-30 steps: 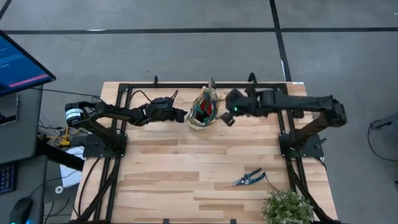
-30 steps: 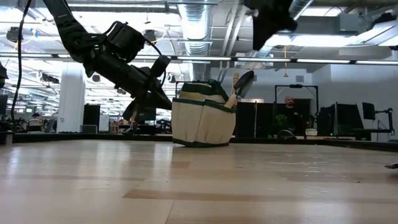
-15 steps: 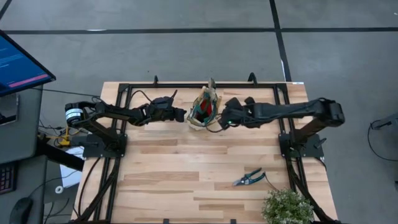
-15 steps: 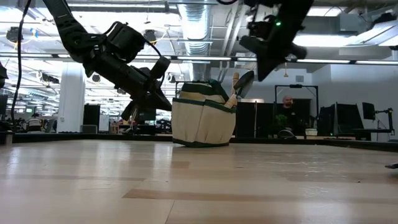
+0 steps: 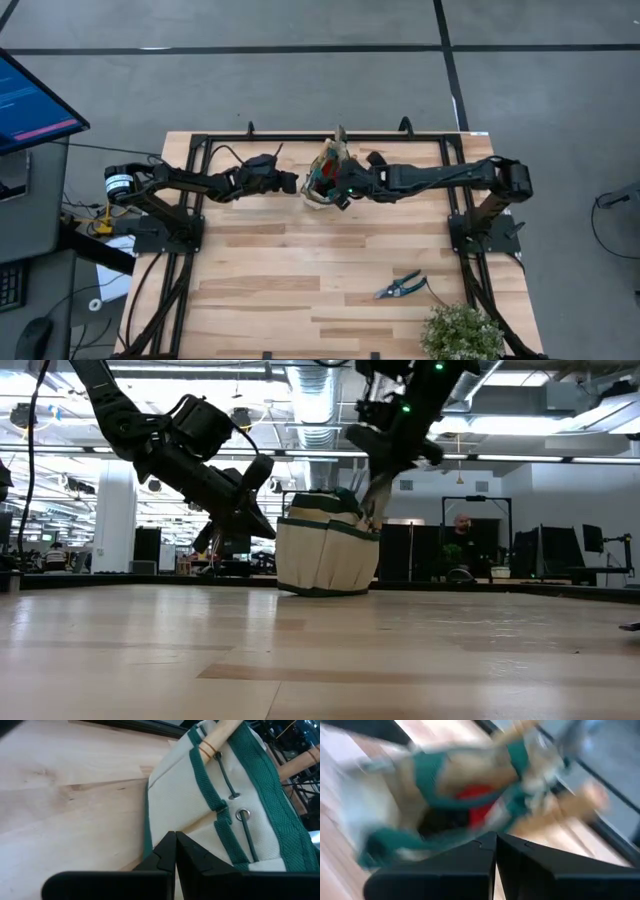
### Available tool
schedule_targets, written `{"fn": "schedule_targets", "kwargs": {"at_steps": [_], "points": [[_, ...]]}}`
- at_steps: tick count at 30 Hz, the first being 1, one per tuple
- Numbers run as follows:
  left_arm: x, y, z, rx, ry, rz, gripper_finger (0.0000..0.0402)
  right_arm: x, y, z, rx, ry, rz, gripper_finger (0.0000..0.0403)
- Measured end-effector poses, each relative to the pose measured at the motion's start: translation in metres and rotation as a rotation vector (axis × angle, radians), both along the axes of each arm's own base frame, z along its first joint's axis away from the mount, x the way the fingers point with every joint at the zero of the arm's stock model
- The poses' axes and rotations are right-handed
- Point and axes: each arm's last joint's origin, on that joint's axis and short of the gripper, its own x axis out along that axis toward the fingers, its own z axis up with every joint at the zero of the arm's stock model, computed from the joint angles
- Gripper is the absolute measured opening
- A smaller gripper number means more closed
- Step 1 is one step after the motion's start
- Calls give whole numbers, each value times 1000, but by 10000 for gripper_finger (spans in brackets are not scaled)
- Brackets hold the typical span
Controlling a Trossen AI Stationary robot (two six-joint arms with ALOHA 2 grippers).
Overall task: Pick & Place Garden tools in Gardening bag
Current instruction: Put the brown trowel into the gardening bag, then adjust the gardening bag
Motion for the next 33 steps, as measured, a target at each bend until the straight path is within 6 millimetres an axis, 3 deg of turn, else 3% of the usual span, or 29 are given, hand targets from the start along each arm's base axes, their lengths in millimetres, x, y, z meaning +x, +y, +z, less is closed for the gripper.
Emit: {"fn": "schedule_targets", "kwargs": {"at_steps": [6,10,15,22,27,33], "points": [[0,0,-1,-3,7,-1,8,13,-4,1,-21,12,68,1],[-2,-1,-6,-2,67,-8,8,6,-5,27,-64,19,90,2],[-4,-2,-13,-20,147,-14,5,-25,-4,75,-102,-15,74,1],[14,-8,-39,-156,118,-110,5,-77,1,114,-61,-93,0,1],[45,-10,-43,-194,23,-253,4,-103,5,120,5,-74,-45,1],[68,-6,-38,-197,5,-305,5,-118,13,107,246,103,8,4]]}}
